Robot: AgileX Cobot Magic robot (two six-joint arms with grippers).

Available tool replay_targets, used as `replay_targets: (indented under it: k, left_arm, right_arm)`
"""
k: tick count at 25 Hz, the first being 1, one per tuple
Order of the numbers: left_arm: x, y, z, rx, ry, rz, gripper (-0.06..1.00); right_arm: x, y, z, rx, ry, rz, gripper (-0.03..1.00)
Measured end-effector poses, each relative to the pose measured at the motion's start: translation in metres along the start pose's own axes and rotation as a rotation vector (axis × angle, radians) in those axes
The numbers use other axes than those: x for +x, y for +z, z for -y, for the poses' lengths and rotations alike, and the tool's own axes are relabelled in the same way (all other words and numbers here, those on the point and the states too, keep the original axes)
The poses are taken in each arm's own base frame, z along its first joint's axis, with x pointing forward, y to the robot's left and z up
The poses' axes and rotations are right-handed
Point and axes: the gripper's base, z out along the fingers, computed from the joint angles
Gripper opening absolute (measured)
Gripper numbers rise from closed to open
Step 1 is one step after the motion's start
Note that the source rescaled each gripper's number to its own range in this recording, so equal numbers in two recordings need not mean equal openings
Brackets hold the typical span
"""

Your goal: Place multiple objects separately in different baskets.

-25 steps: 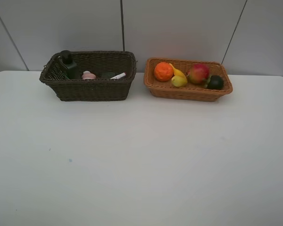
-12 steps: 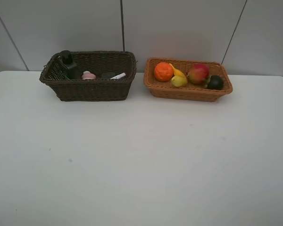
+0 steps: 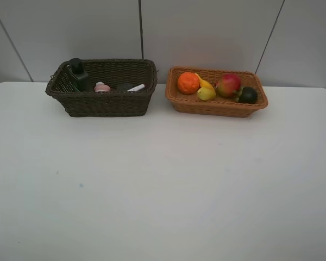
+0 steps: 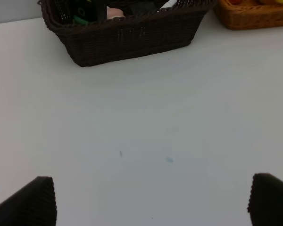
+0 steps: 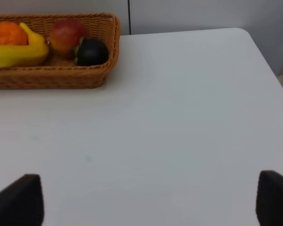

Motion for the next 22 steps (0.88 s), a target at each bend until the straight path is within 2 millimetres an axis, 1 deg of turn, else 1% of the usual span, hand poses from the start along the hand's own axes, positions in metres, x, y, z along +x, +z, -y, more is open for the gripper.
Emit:
replay_targets:
  k: [22]
  left_arm:
    - [0.0, 0.0, 0.0, 0.0, 0.0, 0.0, 1.0]
  right_arm:
    - [0.0, 0.0, 0.0, 0.0, 0.0, 0.0, 1.0]
